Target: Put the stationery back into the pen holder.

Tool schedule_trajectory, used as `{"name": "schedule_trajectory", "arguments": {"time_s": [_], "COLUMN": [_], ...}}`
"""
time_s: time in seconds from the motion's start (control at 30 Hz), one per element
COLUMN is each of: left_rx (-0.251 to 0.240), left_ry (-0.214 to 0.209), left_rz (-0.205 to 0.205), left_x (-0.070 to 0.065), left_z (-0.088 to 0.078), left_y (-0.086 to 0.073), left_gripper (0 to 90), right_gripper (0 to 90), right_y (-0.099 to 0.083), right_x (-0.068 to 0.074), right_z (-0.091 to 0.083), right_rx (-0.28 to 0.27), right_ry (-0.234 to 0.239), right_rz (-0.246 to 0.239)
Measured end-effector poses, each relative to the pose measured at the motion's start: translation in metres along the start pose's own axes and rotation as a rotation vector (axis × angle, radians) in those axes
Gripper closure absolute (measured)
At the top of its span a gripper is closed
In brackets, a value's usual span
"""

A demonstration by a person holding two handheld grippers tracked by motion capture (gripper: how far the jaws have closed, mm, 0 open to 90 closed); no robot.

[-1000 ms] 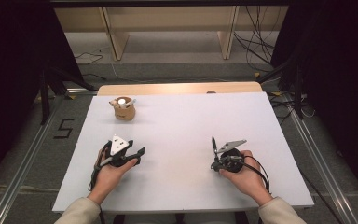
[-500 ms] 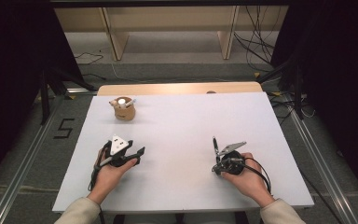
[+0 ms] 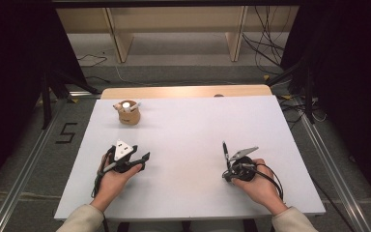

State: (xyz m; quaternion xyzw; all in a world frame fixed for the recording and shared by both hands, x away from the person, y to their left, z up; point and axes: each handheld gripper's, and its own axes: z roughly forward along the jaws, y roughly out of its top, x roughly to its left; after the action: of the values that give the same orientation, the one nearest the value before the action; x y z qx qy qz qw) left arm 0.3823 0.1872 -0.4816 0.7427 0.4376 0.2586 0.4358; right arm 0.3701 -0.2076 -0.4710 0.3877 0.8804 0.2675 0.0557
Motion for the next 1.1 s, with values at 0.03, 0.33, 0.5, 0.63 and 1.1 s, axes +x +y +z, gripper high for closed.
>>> {"name": "schedule_trajectory", "arguments": {"time_s": [0.03, 0.33, 0.5, 0.63, 1.1], "left_rx": [0.0, 0.0, 0.002, 0.001, 0.001], "left_ry": [0.0, 0.0, -0.001, 0.0, -0.001], "left_rz": [0.001, 0.003, 0.005, 0.003, 0.004], "left_x": [0.0, 0.0, 0.0, 0.0, -0.001], "left_z": [0.0, 0.0, 0.0, 0.0, 0.001], "left_y": [0.0, 0.0, 0.0, 0.0, 0.0], "left_gripper": [41.9, 41.9, 41.9, 41.9, 41.9], "right_gripper": [90.0, 90.0, 90.0, 90.0, 90.0], "right_y": [0.0, -0.005, -0.007, -0.009, -0.016], "right_x": [0.0, -0.007, -0.01, -0.013, -0.032], "right_z": [0.0, -0.006, -0.008, -0.01, -0.021], "right_rx": [0.0, 0.008, 0.01, 0.017, 0.036], "right_ry": [0.0, -0.025, -0.026, -0.024, -0.084], "right_rz": [0.003, 0.031, 0.04, 0.048, 0.108]}}
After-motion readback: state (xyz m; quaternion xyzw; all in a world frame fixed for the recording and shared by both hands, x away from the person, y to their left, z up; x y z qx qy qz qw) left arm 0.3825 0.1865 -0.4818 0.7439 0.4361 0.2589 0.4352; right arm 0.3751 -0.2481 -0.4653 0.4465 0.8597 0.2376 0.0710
